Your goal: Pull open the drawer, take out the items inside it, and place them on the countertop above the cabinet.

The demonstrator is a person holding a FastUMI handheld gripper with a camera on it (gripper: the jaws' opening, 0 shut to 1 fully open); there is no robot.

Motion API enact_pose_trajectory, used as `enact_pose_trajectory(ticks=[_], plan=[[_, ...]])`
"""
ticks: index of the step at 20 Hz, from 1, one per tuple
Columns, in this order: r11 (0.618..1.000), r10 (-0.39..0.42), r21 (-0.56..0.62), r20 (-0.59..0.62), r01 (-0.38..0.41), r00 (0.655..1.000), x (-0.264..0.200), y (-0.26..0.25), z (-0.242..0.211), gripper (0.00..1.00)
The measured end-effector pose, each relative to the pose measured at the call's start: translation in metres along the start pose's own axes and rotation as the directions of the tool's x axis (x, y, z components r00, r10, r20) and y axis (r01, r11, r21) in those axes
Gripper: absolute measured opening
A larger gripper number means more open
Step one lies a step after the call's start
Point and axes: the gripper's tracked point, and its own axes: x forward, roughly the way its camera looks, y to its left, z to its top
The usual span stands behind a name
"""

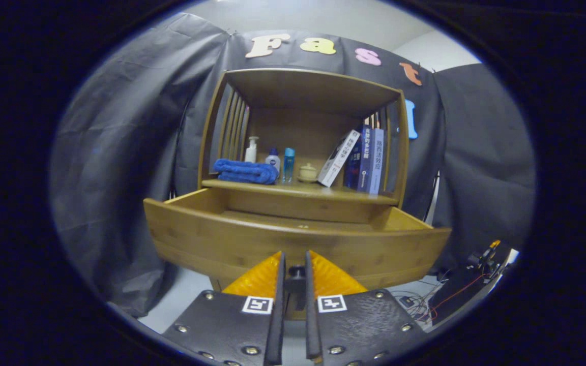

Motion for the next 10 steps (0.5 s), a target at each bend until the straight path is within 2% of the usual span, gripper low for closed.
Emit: enact_pose_trajectory(ticks=[1, 8, 10], plan=[[1.0, -0.001, -0.004, -0.007, 0.001, 1.0, 0.008, -0.001, 0.006, 0.18], [1.0, -0.003, 0.026, -0.098, 0.006, 0.995, 0.068, -0.007, 0.02, 0.88], [0.998, 0.016, 0.057, -0.152, -0.007, 0.988, 0.082, -0.003, 0.014, 0.86]])
